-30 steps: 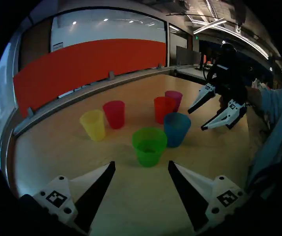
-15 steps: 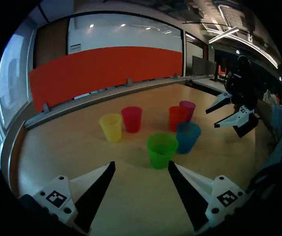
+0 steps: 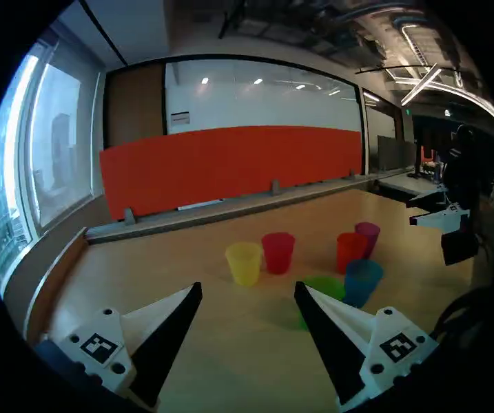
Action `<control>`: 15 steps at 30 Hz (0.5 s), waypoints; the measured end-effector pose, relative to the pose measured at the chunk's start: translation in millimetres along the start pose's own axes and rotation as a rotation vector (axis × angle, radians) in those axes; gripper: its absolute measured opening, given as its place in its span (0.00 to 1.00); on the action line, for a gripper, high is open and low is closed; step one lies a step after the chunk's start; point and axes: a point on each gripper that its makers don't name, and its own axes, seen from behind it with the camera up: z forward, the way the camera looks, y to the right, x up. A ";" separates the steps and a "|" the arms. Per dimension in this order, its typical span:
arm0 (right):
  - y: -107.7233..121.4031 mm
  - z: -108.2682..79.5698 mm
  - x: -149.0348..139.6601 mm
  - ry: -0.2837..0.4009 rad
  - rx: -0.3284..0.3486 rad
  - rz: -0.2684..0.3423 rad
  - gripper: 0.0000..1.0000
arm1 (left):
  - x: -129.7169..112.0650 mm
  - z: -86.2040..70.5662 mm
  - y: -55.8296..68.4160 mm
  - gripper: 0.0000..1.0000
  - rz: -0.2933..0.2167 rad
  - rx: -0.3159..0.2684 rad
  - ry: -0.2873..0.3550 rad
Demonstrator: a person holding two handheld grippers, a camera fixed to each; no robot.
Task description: Pour water
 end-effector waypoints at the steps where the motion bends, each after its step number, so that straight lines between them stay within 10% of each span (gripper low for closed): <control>1: 4.1 -1.6 4.4 0.016 -0.021 0.001 1.00 | 3.5 -1.5 -1.4 1.00 -0.005 0.012 0.013; 15: 43.2 -23.8 44.7 0.186 -0.270 0.037 1.00 | 42.0 -29.5 -40.5 1.00 -0.065 0.226 0.200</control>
